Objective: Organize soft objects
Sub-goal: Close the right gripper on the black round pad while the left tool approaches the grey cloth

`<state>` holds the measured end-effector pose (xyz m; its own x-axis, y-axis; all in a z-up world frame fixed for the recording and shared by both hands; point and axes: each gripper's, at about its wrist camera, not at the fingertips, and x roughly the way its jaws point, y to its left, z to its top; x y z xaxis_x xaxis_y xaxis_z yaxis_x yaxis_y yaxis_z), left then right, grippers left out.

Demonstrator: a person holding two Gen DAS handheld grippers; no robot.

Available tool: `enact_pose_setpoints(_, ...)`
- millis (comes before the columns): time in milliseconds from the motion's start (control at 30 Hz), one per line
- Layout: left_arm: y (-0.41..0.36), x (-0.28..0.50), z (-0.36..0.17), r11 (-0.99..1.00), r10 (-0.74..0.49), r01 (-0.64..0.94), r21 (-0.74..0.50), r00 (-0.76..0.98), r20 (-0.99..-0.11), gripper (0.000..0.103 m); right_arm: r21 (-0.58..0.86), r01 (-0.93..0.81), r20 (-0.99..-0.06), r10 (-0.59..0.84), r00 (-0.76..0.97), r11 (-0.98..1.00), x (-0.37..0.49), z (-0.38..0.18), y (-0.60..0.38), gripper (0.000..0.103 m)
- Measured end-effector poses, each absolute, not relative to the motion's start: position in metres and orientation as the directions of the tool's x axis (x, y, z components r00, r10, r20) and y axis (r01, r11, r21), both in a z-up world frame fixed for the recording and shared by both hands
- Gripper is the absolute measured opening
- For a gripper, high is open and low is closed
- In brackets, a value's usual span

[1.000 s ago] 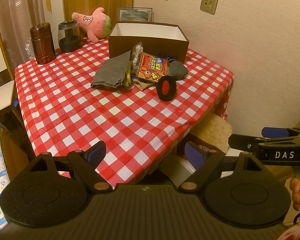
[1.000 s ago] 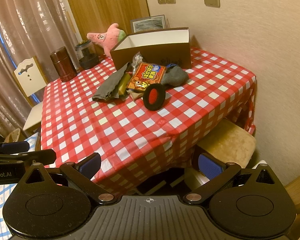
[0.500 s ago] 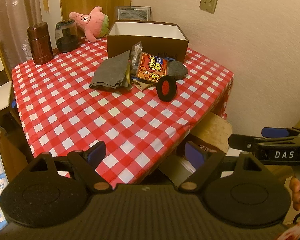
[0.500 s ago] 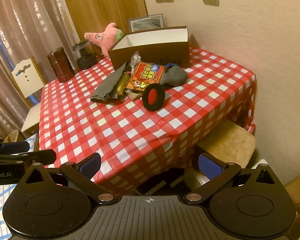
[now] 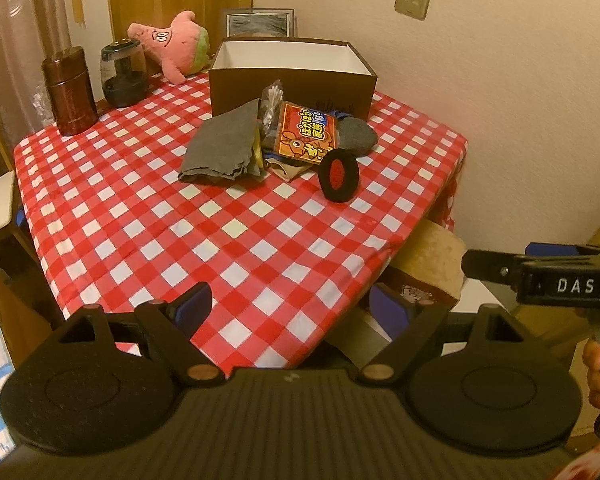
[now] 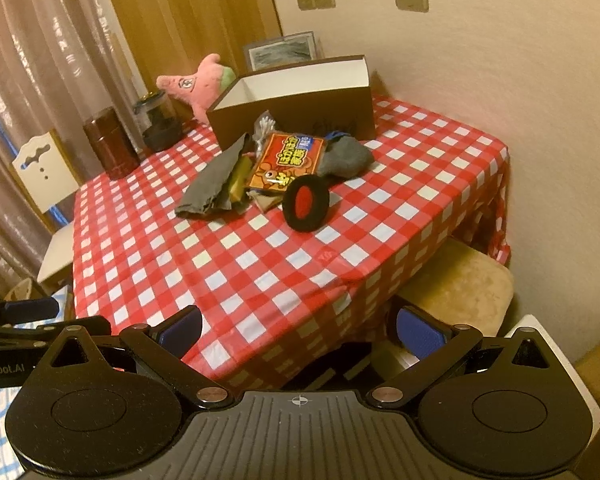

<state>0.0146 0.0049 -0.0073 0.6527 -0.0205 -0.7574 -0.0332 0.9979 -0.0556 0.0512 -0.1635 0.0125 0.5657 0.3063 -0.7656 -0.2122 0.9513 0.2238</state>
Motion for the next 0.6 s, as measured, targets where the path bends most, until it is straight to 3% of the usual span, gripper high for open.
enact_pose_setpoints(600,0.055,0.058,-0.03,1.0,-0.013,0.014,-0.004,0.654,-0.756,0.083,0.199,-0.172,-0.743,0.263,0.616,0.965,0.083,-0.008,-0.125,0.102)
